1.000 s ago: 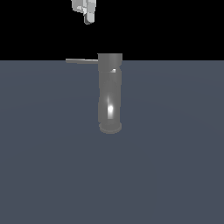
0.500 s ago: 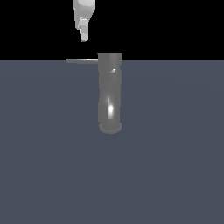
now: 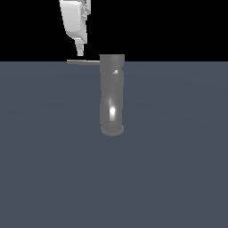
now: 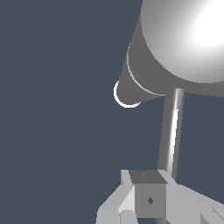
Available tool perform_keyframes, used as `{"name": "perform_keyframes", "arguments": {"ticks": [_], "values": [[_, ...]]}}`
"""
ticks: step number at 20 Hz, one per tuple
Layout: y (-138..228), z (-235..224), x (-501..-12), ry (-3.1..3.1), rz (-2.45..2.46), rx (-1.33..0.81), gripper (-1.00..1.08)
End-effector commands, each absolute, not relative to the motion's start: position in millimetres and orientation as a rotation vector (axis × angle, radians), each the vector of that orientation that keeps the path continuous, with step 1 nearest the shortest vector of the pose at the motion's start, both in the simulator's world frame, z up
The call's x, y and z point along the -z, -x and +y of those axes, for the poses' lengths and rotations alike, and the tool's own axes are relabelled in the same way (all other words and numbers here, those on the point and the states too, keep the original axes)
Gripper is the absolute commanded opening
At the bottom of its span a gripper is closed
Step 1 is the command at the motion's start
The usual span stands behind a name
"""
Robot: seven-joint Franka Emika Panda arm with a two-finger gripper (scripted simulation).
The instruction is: Turn on the faucet by rotating a designated handle.
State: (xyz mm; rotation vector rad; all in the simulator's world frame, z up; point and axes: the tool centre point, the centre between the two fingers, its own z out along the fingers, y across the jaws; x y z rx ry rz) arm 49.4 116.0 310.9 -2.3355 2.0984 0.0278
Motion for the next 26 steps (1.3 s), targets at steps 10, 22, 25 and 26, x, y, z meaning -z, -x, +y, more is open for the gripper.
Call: {"name": "perform_keyframes", "arguments": {"ticks": [10, 22, 25, 26], "values": [[-66.6, 132.5, -287.2, 2.212, 2.230, -0.001, -1.00], [-53.7, 132.5, -286.0, 2.208, 2.235, 0.000, -1.00], [-45.5, 132.1, -286.0, 2.208, 2.235, 0.000, -1.00], [-42.7, 131.9, -286.0, 2.208, 2.235, 0.000, -1.00]]}}
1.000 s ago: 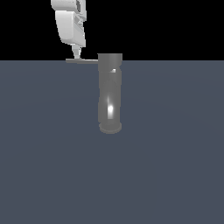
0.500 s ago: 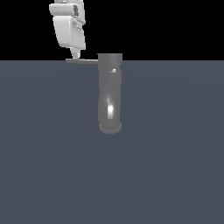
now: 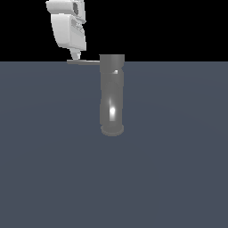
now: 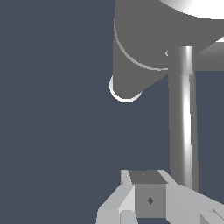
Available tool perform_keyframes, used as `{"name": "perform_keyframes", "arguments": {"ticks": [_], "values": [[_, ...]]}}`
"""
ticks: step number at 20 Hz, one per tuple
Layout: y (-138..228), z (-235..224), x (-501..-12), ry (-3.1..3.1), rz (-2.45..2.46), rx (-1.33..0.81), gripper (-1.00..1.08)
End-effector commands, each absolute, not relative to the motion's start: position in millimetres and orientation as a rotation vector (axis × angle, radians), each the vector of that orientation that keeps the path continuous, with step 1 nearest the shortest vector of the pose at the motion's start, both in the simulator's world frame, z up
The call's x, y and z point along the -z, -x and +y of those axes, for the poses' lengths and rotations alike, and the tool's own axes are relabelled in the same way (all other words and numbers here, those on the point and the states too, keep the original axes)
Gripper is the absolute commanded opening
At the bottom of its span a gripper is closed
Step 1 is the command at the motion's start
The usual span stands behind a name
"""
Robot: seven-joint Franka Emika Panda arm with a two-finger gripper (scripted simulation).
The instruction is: Turn on the faucet by rotating a designated handle.
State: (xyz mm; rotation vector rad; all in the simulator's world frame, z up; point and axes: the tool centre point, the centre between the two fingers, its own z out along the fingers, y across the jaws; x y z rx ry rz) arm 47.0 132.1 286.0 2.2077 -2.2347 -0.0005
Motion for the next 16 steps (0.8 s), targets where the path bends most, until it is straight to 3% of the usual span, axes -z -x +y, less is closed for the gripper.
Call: {"name": "perform_keyframes", "arguments": {"ticks": [1, 16], "values": [[-39.9, 131.8, -285.9, -2.208, -2.235, 0.000, -1.00], [4.2, 129.5, -285.8, -2.208, -2.235, 0.000, -1.00]]}}
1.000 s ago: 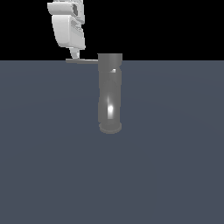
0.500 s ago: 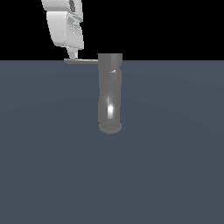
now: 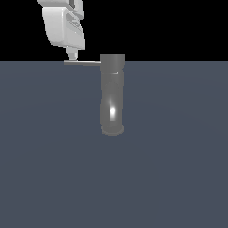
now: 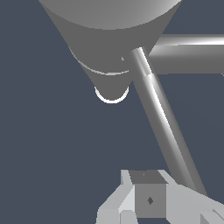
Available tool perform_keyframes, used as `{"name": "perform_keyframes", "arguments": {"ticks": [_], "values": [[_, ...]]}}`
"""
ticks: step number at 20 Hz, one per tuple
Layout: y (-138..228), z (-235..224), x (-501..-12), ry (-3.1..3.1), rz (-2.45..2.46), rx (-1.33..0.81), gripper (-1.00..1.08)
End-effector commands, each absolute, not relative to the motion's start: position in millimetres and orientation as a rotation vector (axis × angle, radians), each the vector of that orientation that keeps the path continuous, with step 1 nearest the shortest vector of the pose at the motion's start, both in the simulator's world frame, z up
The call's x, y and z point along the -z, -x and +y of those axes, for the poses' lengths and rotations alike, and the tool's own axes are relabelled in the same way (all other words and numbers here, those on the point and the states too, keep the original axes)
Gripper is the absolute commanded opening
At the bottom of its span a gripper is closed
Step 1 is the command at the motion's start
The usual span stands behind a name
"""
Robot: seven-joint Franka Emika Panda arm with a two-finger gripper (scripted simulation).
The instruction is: Turn on the faucet by rotating a designated handle.
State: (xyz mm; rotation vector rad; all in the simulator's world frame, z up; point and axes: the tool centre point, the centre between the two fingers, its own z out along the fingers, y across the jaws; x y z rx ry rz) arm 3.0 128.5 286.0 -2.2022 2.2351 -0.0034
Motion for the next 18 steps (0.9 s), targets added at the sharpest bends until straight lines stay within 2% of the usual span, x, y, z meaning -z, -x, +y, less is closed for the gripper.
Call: {"name": "perform_keyframes", "arguments": {"ticks": [1, 9, 11, 18], "values": [[7.3, 129.0, -286.0, 2.207, 2.236, 0.000, -1.00], [32.3, 127.8, -286.0, 2.207, 2.236, 0.000, -1.00], [27.2, 126.6, -286.0, 2.202, 2.237, 0.004, -1.00], [45.9, 108.1, -286.1, 2.203, 2.237, 0.004, -1.00]]}}
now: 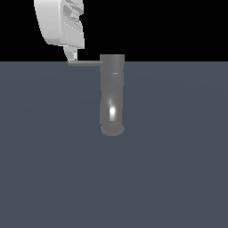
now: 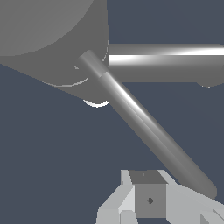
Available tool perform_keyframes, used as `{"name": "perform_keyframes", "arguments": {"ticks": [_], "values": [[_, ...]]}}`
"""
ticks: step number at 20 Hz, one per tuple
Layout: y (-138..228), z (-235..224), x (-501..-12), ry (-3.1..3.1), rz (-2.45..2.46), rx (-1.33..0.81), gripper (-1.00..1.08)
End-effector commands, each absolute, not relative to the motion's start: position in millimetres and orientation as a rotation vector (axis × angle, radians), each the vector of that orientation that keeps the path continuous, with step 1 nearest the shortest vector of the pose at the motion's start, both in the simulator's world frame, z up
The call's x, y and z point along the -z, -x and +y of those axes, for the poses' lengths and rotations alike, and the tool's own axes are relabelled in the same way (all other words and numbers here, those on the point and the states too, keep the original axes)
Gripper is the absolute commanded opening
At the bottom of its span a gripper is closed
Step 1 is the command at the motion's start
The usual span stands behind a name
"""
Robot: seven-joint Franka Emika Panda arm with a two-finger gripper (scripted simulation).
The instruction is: Turn on the faucet by rotating a designated handle.
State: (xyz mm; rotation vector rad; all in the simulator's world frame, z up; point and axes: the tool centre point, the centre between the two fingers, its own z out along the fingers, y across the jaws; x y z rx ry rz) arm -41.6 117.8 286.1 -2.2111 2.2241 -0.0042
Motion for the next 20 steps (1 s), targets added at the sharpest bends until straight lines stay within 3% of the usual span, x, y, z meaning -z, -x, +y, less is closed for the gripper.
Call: {"name": "perform_keyframes", "arguments": {"ticks": [1, 20], "values": [[48.5, 105.5, -285.9, 2.204, 2.236, 0.003, -1.00], [101.5, 52.5, -286.1, 2.206, 2.236, 0.000, -1.00]]}}
